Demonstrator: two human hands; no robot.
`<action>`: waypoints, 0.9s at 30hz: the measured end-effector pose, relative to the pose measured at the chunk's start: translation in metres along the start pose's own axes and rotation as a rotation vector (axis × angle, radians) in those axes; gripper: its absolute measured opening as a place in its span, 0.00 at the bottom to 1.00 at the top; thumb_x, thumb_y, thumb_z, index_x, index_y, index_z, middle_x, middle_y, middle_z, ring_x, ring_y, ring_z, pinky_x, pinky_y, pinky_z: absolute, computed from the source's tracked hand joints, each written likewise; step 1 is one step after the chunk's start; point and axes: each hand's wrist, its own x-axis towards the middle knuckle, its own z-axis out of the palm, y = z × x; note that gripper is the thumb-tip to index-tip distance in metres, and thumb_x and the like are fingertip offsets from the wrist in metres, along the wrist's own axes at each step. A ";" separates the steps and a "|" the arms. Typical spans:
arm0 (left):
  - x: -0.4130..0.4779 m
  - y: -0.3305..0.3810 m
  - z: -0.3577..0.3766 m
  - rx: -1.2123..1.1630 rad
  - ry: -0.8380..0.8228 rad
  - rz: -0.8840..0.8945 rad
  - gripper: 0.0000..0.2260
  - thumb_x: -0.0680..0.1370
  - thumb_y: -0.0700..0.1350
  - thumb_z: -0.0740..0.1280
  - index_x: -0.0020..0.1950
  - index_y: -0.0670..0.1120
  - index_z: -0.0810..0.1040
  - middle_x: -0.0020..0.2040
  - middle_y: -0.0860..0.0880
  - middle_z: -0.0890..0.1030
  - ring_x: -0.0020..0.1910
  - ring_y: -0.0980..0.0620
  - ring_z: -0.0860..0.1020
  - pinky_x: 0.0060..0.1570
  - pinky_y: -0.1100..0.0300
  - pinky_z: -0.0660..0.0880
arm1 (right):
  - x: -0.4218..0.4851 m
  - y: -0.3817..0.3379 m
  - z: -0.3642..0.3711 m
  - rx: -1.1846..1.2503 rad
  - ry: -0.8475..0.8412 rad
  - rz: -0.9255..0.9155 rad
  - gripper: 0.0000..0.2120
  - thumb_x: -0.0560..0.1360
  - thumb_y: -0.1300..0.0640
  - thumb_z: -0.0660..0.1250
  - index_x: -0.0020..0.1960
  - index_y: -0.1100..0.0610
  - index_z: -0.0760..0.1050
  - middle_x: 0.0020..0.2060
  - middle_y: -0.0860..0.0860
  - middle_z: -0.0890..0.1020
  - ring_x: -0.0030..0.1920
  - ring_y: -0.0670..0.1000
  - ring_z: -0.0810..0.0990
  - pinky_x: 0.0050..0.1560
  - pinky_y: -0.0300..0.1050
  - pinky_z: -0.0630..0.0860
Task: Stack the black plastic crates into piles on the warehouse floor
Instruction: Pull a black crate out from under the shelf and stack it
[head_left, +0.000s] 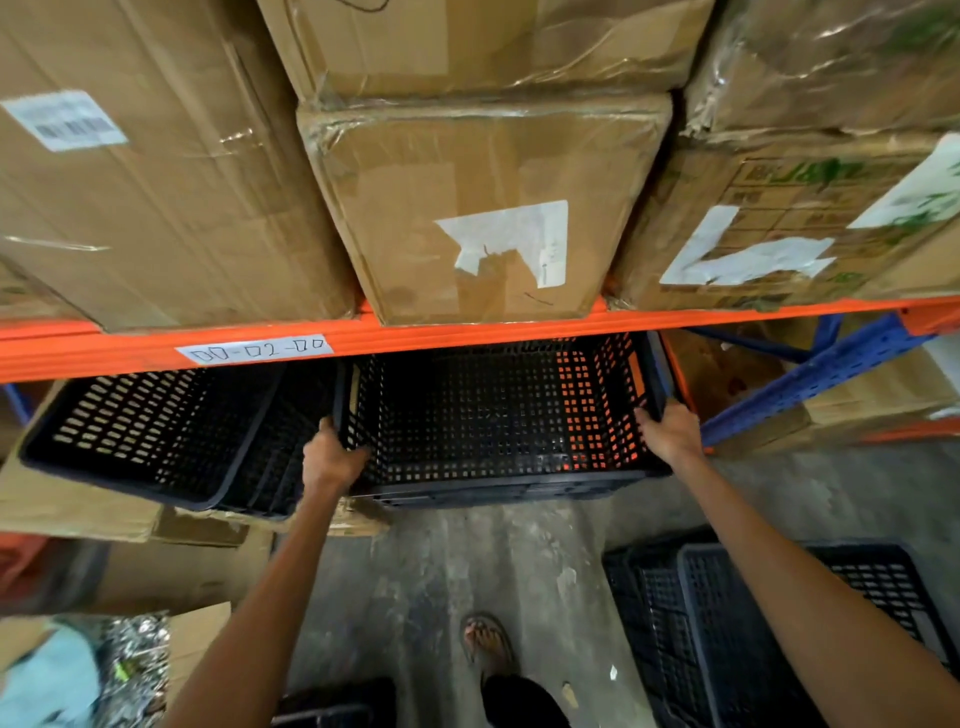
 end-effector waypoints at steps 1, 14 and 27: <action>0.013 0.005 -0.005 0.017 -0.006 0.047 0.26 0.69 0.46 0.74 0.63 0.37 0.71 0.56 0.33 0.81 0.58 0.34 0.78 0.55 0.46 0.76 | 0.009 -0.005 0.000 0.021 0.012 0.002 0.20 0.77 0.50 0.66 0.60 0.66 0.75 0.56 0.66 0.81 0.60 0.65 0.79 0.56 0.52 0.75; 0.026 -0.008 0.005 -0.151 0.001 -0.001 0.11 0.74 0.40 0.67 0.51 0.33 0.80 0.51 0.32 0.82 0.54 0.36 0.80 0.44 0.55 0.69 | 0.004 0.018 0.018 0.208 0.109 -0.057 0.19 0.79 0.52 0.63 0.68 0.55 0.73 0.60 0.61 0.81 0.62 0.63 0.78 0.59 0.50 0.74; -0.205 -0.183 -0.018 -0.136 0.010 0.019 0.14 0.75 0.40 0.67 0.59 0.35 0.80 0.54 0.34 0.82 0.55 0.36 0.80 0.50 0.48 0.76 | -0.251 0.142 0.002 0.245 0.108 -0.090 0.15 0.79 0.54 0.64 0.63 0.59 0.77 0.53 0.60 0.83 0.57 0.63 0.79 0.56 0.55 0.76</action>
